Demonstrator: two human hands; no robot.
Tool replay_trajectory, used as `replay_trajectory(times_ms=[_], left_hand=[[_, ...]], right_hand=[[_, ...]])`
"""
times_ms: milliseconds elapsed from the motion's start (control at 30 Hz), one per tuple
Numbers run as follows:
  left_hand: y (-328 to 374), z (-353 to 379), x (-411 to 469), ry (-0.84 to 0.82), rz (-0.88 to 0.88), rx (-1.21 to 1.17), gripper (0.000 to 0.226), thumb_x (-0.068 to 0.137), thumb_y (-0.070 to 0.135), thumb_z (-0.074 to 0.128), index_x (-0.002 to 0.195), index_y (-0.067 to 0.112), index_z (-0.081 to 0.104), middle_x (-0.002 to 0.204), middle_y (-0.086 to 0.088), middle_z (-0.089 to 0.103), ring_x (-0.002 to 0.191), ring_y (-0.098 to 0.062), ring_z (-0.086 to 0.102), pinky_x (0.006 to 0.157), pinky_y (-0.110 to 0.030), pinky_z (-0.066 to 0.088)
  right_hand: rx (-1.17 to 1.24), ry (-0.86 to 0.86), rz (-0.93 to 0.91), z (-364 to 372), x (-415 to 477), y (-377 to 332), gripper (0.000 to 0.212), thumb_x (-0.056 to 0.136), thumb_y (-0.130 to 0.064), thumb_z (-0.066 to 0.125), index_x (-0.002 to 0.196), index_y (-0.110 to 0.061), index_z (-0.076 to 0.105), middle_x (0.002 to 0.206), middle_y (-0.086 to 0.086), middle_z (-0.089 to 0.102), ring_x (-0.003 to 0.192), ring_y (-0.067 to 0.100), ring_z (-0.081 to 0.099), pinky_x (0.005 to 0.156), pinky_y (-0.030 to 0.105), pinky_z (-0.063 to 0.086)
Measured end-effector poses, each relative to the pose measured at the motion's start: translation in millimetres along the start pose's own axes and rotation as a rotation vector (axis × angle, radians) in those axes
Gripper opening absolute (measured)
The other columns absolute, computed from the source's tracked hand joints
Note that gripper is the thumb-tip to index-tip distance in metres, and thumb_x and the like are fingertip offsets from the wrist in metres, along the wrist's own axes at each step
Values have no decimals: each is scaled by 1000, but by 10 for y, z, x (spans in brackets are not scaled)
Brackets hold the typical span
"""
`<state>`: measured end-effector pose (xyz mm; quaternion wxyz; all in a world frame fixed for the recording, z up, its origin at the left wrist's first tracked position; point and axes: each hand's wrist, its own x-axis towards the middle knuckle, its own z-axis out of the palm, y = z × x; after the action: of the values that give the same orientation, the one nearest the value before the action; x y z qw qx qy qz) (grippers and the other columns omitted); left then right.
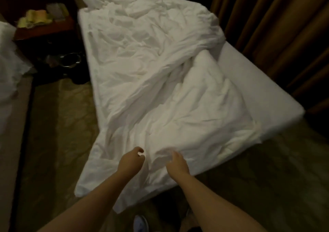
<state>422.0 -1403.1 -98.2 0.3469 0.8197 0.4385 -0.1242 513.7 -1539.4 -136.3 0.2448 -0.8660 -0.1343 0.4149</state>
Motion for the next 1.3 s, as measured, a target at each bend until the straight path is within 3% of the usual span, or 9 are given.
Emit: replay_trajectory(times_ms=[200,567,667,867,1067,1200,1300], left_hand=[[953,595,-94,-148,287,82,38,96,24,49,133,19,46,120,-5,60,104,-18,57,86,-24,41],[2613,1752,270,-223,483,394,49,94,31,53,140,17,41,145,-4,39,128,-19,43,105,-29,35],[3071,2087,303,-215,492,390,56,93,32,54,144,18,35,146,-2,36,132,-18,38,104,-26,32],[3511,2448,520,-180,472,360,59,90,31,58,143,17,37,146,-3,36,130,-17,37,106,-27,33],[3653,2635,903,-255,420,479,73,81,30,65,145,22,31,142,-4,42,128,-23,43,103,-33,36],[3800,2301,1098,-164,451,263,46,89,39,48,132,23,52,129,-1,59,116,-20,56,95,-30,42],[4023,1792,1251,-80,614,159,50,77,44,43,120,26,61,116,8,58,107,-14,55,91,-27,41]], right_hand=[[213,205,165,-521,8,682,46,90,-40,40,132,-23,46,133,6,51,115,24,53,102,41,43],[572,367,365,-1937,483,2006,57,99,-23,43,151,-15,20,149,13,36,130,33,43,104,37,39],[590,400,314,-2278,692,2339,61,97,-27,46,151,-25,18,149,11,34,128,33,44,103,41,41],[486,283,234,-2764,1213,2560,73,90,-37,58,150,-35,16,151,7,26,130,32,40,104,39,38],[561,128,217,-2874,1499,2396,42,96,-36,50,136,-23,46,131,12,56,119,31,52,100,36,41],[718,139,-18,-3095,1435,2092,41,93,-21,58,133,-23,52,120,3,61,112,20,55,86,21,40],[773,201,-77,-3344,1510,1891,42,91,-19,61,132,-17,52,120,-3,55,117,17,52,92,18,38]])
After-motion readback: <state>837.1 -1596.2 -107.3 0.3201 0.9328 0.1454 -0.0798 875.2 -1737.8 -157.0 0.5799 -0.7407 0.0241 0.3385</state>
